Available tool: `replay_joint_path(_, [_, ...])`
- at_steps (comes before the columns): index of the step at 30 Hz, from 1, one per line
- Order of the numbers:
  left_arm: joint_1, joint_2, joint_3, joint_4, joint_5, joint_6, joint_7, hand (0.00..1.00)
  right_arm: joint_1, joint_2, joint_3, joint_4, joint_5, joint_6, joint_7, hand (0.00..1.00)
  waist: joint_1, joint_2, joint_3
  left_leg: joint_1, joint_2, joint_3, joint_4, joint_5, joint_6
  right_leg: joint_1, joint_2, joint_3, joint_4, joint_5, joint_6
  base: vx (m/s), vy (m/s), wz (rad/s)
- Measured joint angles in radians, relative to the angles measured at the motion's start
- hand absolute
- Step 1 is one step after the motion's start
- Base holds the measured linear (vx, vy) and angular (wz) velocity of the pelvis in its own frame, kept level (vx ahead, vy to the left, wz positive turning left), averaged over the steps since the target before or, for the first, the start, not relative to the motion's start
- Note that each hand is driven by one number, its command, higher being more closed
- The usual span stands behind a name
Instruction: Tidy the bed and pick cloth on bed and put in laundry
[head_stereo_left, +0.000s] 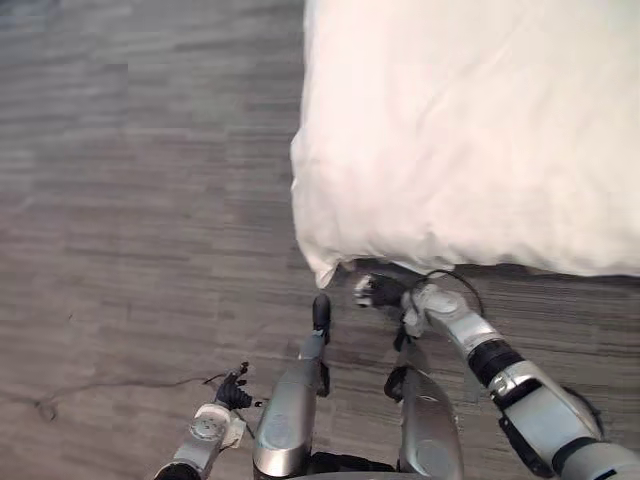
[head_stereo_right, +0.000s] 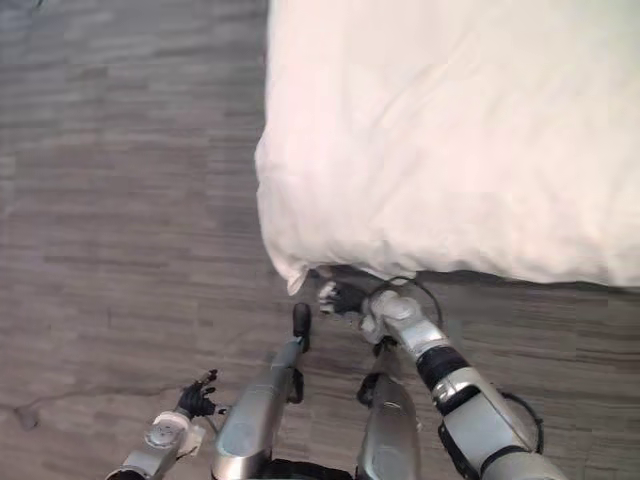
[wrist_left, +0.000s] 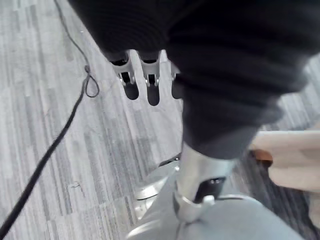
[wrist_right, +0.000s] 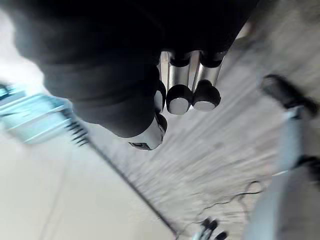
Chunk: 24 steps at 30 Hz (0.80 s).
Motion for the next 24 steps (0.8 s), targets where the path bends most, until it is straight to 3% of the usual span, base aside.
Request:
replay_joint_path(2, [0.034, -0.001, 0.028, 0.028, 0.023, 0.020, 0.001, 0.00, 0.002, 0.045, -0.040, -0.104, 0.143, 0.001, 0.011, 1.00, 0.000, -0.032, -0.096, 0.049, 0.018, 0.010, 0.000, -0.016, -0.011, 0.041, 0.018, 0.007, -0.004, -0.016, -0.004, 0.19, -0.029, -0.16])
replay_joint_path(5, [0.051, -0.013, 0.039, 0.046, 0.047, 0.028, 0.000, 0.00, 0.013, 0.052, -0.090, -0.193, 0.287, 0.014, 0.039, 1.00, -0.003, -0.043, -0.164, 0.099, 0.027, 0.014, -0.001, -0.027, -0.013, 0.094, 0.025, 0.005, -0.004, -0.031, -0.001, 0.14, -0.014, 0.00])
replay_joint_path(11, [0.068, -0.052, 0.114, 0.044, 0.110, 0.019, -0.013, 0.00, 0.095, 0.075, -0.114, -0.182, 0.346, 0.071, -0.006, 1.00, -0.010, -0.037, -0.193, 0.155, 0.028, 0.017, 0.000, -0.042, -0.017, 0.155, 0.024, -0.006, -0.005, -0.041, 0.011, 0.03, 0.004, 0.04])
replay_joint_path(14, [0.068, -0.063, 0.112, 0.039, 0.129, 0.016, -0.024, 0.00, 0.099, 0.091, -0.139, -0.070, 0.325, 0.079, -0.090, 1.00, -0.013, -0.025, -0.188, 0.115, 0.024, 0.031, 0.002, -0.041, -0.015, 0.108, 0.020, 0.010, -0.005, -0.040, 0.007, -0.07, 0.005, -0.12])
replay_joint_path(18, [0.022, -0.079, 0.101, 0.034, 0.122, 0.014, -0.021, 0.00, -0.015, 0.077, -0.296, 0.209, 0.284, 0.069, -0.157, 1.00, -0.015, 0.006, -0.139, 0.040, 0.012, 0.046, 0.000, -0.013, -0.015, 0.023, 0.011, 0.026, 0.002, 0.007, -0.011, -0.09, 0.013, -0.11])
replay_joint_path(19, [-0.004, -0.103, 0.088, 0.032, 0.098, 0.002, -0.018, 0.00, -0.073, 0.038, -0.411, 0.353, 0.256, 0.033, -0.182, 1.00, -0.015, 0.056, -0.081, 0.028, 0.005, 0.049, 0.001, -0.004, -0.009, 0.010, 0.005, 0.032, 0.002, 0.009, -0.004, -0.10, 0.030, -0.07])
replay_joint_path(21, [-0.007, -0.126, 0.074, 0.025, 0.077, 0.001, -0.004, 0.00, -0.074, -0.011, -0.477, 0.447, 0.249, 0.004, -0.211, 1.00, -0.017, 0.087, -0.061, 0.018, 0.003, 0.056, 0.000, -0.001, -0.006, -0.005, 0.006, 0.039, 0.003, 0.011, -0.001, -0.03, 0.024, -0.13])
replay_joint_path(24, [-0.006, -0.128, 0.074, 0.026, 0.070, 0.002, 0.007, 0.00, 0.010, -0.045, -0.532, 0.492, 0.250, -0.013, -0.260, 1.00, -0.029, 0.083, -0.060, 0.031, 0.017, 0.058, 0.001, -0.004, -0.011, 0.005, 0.023, 0.042, 0.003, 0.005, 0.002, 0.09, 0.003, -0.08])
